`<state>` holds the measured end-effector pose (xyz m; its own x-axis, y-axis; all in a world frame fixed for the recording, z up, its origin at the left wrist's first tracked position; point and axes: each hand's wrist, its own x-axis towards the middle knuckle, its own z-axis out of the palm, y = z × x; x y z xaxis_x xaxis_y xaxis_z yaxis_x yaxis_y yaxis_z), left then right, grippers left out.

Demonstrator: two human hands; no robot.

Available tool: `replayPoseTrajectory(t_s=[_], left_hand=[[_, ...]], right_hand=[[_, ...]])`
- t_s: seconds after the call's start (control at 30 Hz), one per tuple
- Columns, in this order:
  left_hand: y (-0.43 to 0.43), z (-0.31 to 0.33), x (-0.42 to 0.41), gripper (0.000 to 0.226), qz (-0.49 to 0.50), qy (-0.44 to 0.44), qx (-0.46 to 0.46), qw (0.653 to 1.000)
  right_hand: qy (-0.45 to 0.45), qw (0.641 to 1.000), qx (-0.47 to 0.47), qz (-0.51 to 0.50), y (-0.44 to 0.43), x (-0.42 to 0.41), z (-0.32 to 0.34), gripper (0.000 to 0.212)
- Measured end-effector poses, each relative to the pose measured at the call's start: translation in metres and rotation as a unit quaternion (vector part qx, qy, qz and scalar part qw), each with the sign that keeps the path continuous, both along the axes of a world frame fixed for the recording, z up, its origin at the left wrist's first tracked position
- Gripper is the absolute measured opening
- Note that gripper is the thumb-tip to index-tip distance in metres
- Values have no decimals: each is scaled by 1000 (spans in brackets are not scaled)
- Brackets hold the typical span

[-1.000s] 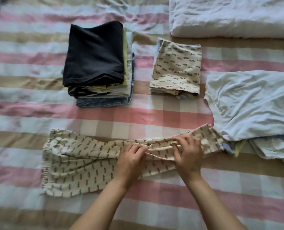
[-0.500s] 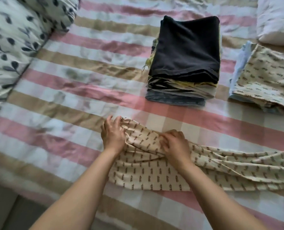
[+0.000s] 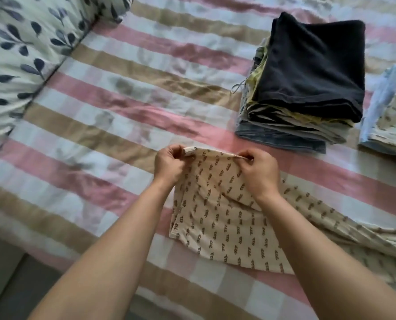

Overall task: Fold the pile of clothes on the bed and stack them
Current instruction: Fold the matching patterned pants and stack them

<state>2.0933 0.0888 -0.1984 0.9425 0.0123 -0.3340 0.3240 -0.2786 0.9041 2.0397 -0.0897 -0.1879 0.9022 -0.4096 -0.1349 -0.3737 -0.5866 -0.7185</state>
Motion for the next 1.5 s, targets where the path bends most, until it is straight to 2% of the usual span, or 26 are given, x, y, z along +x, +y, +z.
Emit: replayPoseTrajectory(t_s=[0.17,0.33,0.47,0.53,0.63,0.7,0.77,0.8,0.87,0.97,1.03,1.13,1.3,1.4,1.5], left_hand=[[30,24,-28,27,-51,-12,-58,997],[68,16,-88,29,-110,15,14,994],[81,-2,-123,33,-124,38,49,990],[83,-9,-131,44,-134,42,82,987],[83,-16,-132,56,-131,40,123,983],[76,-18,-122,49,-54,74,91,992],[63,-18,-108,36,21,91,59,994],[56,-19,-102,27,26,85,71,994],[46,-21,-91,22,0,87,116,989],[38,-26,-78,30,-39,144,146,978],[36,-27,-76,33,-78,155,191,966],[34,-26,-78,18,-86,101,239,962],[31,-22,-55,14,-33,33,233,971],[23,-26,-31,12,-4,-10,255,967],[17,-31,-26,27,-6,-36,287,957]], right_hand=[[-89,992,-55,75,11,-33,22,8],[-137,970,-118,161,33,-104,16,7],[-101,959,-150,220,47,-146,-11,14],[-55,954,-168,244,51,-155,-22,23],[-23,950,-165,263,47,-155,-30,20],[-55,962,-146,223,34,-150,-28,12],[-82,978,-144,124,16,-137,-24,20],[-76,983,-151,71,6,-130,-22,21],[2,986,-167,17,-12,-114,-22,22],[174,965,-188,52,-35,-97,-27,32],[215,955,-189,84,-44,-91,-30,29],[170,972,-147,76,-47,-84,-26,18],[35,990,-139,3,-52,-66,-22,14],[50,986,-160,10,-52,-54,-31,15],[90,981,-170,21,-50,-55,-41,13]])
